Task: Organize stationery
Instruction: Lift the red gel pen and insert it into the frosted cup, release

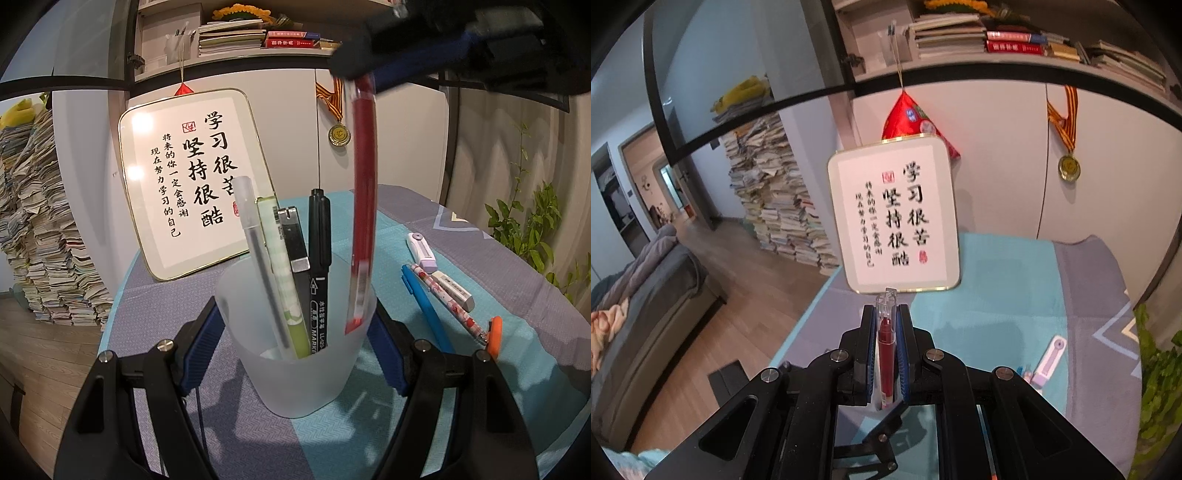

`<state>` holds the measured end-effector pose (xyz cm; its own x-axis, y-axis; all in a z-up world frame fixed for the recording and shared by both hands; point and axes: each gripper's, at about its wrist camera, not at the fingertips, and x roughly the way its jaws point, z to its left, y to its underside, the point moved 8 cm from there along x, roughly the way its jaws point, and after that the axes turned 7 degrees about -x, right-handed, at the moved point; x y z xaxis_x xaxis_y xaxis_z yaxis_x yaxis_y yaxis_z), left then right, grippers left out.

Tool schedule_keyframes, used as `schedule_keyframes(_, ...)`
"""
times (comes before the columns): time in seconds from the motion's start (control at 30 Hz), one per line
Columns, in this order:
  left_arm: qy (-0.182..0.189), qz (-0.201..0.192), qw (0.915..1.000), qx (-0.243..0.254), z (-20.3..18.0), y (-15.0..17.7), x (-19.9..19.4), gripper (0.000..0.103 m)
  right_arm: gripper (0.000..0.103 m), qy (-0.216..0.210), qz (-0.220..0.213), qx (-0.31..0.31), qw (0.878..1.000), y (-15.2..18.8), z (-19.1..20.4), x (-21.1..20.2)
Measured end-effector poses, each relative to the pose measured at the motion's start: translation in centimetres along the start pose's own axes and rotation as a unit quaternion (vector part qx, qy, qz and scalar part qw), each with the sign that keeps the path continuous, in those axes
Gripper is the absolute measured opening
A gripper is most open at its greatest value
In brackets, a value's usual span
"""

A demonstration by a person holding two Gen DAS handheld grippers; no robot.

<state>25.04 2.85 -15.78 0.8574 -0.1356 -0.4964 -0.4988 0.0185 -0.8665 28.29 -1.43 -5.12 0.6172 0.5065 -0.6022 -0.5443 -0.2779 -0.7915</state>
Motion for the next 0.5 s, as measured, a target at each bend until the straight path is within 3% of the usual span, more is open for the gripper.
schedule_keyframes(0.23,-0.004,0.001,1.0,0.001,0.1,0.1,0.2,0.075,0.011,-0.021,0.042,0.019,0.999,2.7,-0.5,2.1)
schedule_keyframes(0.5,-0.004,0.002,1.0,0.001,0.1,0.1,0.2,0.075,0.012,-0.03,0.053,0.017,0.998,3.3,-0.1,2.2)
